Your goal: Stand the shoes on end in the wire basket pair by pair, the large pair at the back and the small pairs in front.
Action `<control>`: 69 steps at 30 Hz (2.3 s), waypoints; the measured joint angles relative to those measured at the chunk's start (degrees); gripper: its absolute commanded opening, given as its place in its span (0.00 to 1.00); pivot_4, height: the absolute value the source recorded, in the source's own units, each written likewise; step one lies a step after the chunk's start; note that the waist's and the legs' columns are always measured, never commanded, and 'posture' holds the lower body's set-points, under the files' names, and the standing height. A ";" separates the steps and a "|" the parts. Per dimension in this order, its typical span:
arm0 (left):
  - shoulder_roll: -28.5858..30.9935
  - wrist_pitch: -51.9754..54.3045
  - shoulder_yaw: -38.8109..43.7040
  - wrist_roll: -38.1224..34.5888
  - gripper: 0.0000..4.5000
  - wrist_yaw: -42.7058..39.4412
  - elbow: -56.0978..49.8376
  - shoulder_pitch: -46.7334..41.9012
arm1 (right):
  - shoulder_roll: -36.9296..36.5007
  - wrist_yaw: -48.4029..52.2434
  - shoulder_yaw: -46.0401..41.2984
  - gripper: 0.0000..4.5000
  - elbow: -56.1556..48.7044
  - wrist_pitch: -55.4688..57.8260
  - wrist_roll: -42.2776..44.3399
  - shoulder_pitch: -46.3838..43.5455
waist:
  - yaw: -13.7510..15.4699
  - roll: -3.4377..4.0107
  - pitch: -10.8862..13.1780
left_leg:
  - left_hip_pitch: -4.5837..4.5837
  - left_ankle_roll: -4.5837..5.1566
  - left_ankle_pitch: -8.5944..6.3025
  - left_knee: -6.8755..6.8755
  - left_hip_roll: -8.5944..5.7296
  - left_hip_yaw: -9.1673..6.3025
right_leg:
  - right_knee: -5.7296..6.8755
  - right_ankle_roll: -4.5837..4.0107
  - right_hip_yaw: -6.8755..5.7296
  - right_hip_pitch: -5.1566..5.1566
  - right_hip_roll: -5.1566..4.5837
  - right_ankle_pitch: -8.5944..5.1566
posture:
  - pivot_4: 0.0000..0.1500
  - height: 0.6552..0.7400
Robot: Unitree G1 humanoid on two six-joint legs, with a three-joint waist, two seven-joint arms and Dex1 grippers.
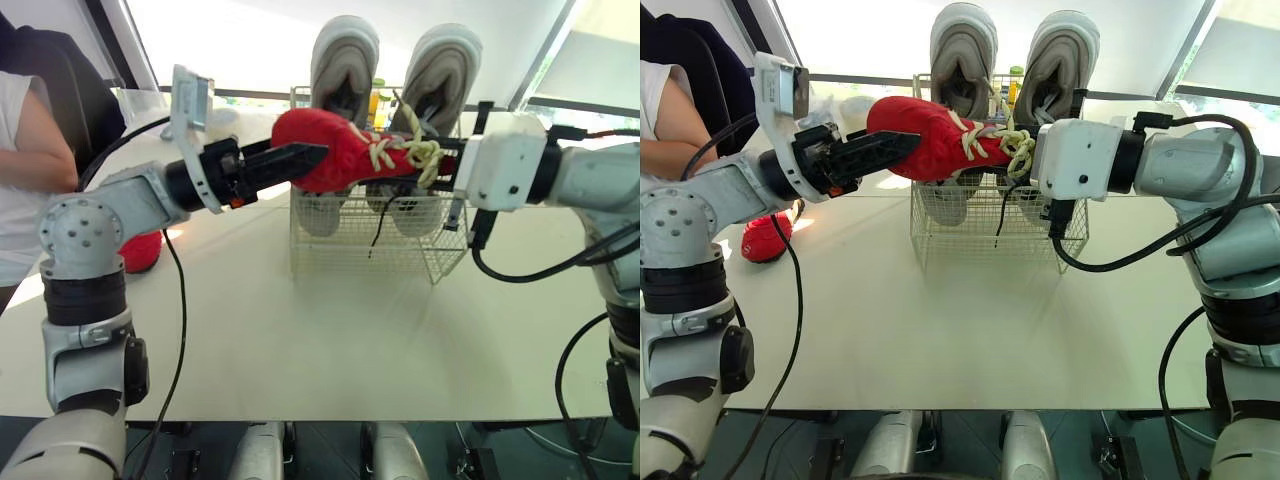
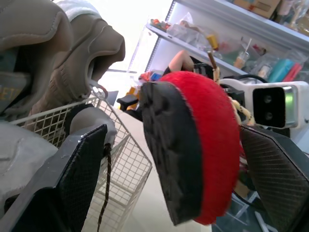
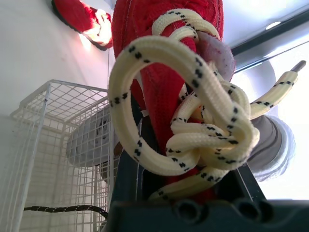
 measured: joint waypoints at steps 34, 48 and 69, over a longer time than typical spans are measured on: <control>-10.13 -4.76 6.33 -9.00 0.05 8.80 -1.33 6.25 | 28.73 -45.58 -23.82 0.99 -1.08 47.52 76.37 12.56 | 0.03 -0.12 -0.02 | 0.01 0.05 -0.01 0.00 0.07 -0.05 | 0.05 -0.05 0.01 0.01 0.04 0.05 | 1.00 1.00; -10.73 -9.92 3.58 -6.29 0.05 7.80 -5.78 8.66 | 31.71 -50.05 -17.10 0.61 -0.10 38.67 78.00 7.96 | -0.01 -0.12 -0.02 | 0.01 0.04 -0.02 -0.01 0.12 -0.04 | 0.02 -0.08 0.01 0.03 0.13 0.04 | 1.00 1.00; 7.27 -7.38 2.82 -0.01 0.99 -1.08 -7.14 15.19 | -4.93 -7.38 -9.21 0.13 16.54 40.63 52.32 3.87 | 0.08 -0.10 0.01 | -0.07 -0.09 -0.13 -0.16 0.23 -0.01 | -0.42 -0.25 0.01 -0.15 0.12 0.09 | 1.00 1.00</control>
